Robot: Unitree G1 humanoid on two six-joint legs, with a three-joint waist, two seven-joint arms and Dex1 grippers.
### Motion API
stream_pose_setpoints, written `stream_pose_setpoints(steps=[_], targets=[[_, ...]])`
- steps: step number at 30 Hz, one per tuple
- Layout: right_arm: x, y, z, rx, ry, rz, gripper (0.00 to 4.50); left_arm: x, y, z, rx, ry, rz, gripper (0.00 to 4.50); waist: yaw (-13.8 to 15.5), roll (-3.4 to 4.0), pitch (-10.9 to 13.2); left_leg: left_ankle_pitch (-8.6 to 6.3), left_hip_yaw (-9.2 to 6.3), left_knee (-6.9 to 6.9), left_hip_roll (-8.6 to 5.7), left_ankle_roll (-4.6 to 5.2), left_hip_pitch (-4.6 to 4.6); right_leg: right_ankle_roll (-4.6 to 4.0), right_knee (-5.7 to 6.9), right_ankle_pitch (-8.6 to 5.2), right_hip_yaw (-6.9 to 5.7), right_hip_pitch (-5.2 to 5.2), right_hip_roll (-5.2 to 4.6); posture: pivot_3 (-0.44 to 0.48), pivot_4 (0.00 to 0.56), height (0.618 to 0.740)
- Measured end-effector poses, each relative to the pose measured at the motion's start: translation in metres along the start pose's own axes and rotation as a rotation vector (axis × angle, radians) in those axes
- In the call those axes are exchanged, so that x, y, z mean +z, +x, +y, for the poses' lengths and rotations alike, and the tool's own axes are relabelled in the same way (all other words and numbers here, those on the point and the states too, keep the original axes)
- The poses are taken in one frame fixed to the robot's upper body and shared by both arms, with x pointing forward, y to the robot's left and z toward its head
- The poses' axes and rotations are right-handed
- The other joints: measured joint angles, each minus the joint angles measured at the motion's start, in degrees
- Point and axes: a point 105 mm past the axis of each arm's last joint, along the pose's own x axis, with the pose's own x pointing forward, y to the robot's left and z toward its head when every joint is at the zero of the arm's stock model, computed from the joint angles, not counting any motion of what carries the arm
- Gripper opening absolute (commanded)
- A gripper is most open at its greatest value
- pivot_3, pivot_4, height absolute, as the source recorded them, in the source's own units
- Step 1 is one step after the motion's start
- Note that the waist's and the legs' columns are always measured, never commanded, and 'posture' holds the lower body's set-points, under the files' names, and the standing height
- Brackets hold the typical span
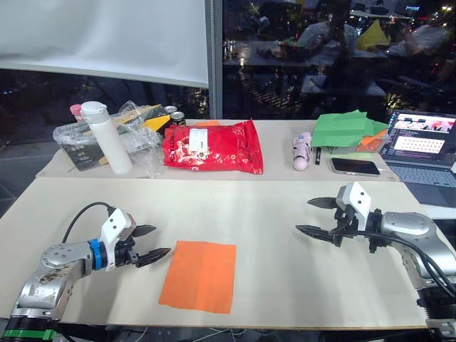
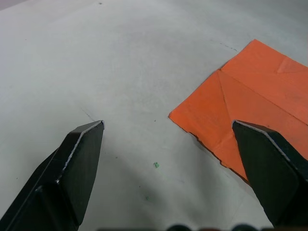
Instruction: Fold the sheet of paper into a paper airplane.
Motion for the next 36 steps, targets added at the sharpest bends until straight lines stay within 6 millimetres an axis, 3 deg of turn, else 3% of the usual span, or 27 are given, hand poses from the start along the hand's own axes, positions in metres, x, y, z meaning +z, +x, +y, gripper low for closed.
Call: stream_pose_setpoints(steps=[6,9,10,15,23,27,30,36], targets=[[-0.008,-0.008,0.012,0.095,-0.091,0.148,4.47,0.018,-0.001,-0.018,-0.129,-0.008,-0.034,4.50,0.25,0.01,0.01,0.00,0.00,0.00,0.00,0.00,-0.01,0.01,0.00,-0.02,0.00,-0.01,0.00,0.000,0.150,0.715],[0.006,-0.004,0.029,0.165,-0.101,0.123,4.47,0.035,-0.002,-0.019,-0.193,0.042,-0.026,4.50,0.21,0.02,0.01,0.00,-0.01,-0.01,0.02,0.00,0.01,0.01,0.04,-0.03,0.00,-0.03,0.04,0.000,0.150,0.715],[0.009,-0.004,0.037,0.193,-0.099,0.127,4.50,0.042,0.000,-0.021,-0.228,0.071,-0.020,4.24,0.21,0.02,0.01,0.00,-0.01,0.00,0.02,0.00,0.00,0.01,0.03,-0.03,0.00,-0.03,0.04,0.000,0.150,0.715],[0.017,-0.003,0.065,0.278,-0.047,0.116,2.94,0.061,0.014,-0.037,-0.391,0.119,-0.019,2.74,0.39,0.02,0.01,0.00,0.00,0.04,0.00,0.00,-0.08,0.02,-0.05,-0.03,0.00,-0.01,0.03,0.000,0.150,0.715],[0.013,-0.004,0.082,0.281,-0.017,0.149,0.18,0.042,0.034,-0.056,-0.570,0.210,0.123,0.05,0.34,0.00,0.01,0.00,-0.01,0.04,0.00,0.01,-0.08,0.02,-0.02,-0.03,0.00,-0.05,0.05,0.000,0.150,0.715],[0.012,-0.001,0.089,0.266,0.001,0.147,0.03,0.030,0.043,-0.056,-0.580,0.246,0.182,0.00,0.46,-0.01,0.00,0.01,-0.01,0.06,0.00,0.01,-0.09,0.02,-0.02,-0.03,0.00,-0.03,0.05,0.000,0.150,0.715],[0.009,0.012,0.100,0.265,0.020,0.136,0.03,0.017,0.059,-0.057,-0.568,0.224,0.216,0.00,0.60,-0.04,-0.02,0.01,-0.02,0.11,0.00,0.01,-0.11,0.03,0.00,-0.03,0.01,-0.05,0.06,0.000,0.150,0.715],[0.004,0.026,0.107,0.269,0.039,0.134,0.03,-0.001,0.062,-0.067,-0.589,0.259,0.252,0.00,0.77,-0.01,-0.05,0.01,-0.02,0.11,0.01,0.02,-0.10,0.02,0.02,-0.02,0.01,-0.02,0.06,0.000,0.150,0.715]])
